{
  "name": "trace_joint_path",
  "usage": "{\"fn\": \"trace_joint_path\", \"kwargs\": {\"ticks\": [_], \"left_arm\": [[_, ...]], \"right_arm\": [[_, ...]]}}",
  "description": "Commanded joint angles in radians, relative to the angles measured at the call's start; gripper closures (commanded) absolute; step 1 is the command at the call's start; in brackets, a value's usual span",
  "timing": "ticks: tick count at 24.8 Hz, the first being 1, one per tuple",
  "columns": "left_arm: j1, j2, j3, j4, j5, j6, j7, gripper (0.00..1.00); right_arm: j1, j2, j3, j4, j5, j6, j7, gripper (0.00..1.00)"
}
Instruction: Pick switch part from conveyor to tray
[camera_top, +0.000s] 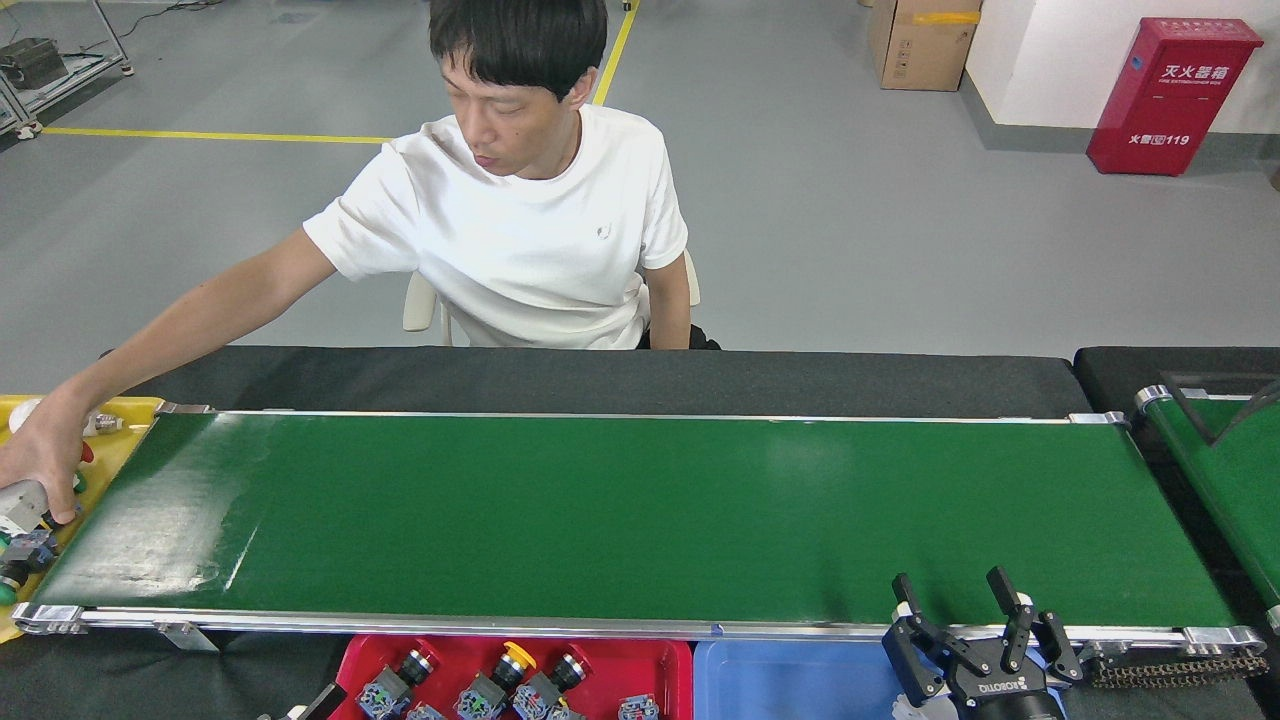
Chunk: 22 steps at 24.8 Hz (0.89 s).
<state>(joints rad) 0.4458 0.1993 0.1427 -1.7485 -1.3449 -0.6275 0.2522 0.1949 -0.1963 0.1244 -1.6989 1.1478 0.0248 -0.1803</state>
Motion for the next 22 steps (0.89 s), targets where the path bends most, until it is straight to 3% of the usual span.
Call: {"fn": "trace_joint_path", "kwargs": {"ticks": [1,5,8,13,22], "left_arm": [[-0.012,-0.040,0.078,-0.006,0.009,0.034,-0.063,0.00],[-0.067,-0.124,0.242,0.011,0.012,0.045,-0.146,0.00],[-0.113,-0.135,0.293,0.046,0.013,0.112,-0.206,0.00],[-0.170,-0.126,0.298,0.150,0.069,0.180,-0.232,0.00],[-0.168,-0.136,0.270,0.121,0.067,0.173,-0.232,0.00]], "right_arm": [[0.014,0.014,-0.022,-0.039,-0.002,-0.008,0.004,0.01],[0.075,0.018,-0.051,-0.071,-0.002,-0.017,-0.001,0.01],[0.098,0.021,-0.081,-0.071,-0.002,-0.019,-0.004,0.01],[0.101,0.021,-0.091,-0.073,-0.002,-0.019,-0.008,0.01],[0.101,0.020,-0.097,-0.073,0.000,-0.019,-0.008,0.01]]}}
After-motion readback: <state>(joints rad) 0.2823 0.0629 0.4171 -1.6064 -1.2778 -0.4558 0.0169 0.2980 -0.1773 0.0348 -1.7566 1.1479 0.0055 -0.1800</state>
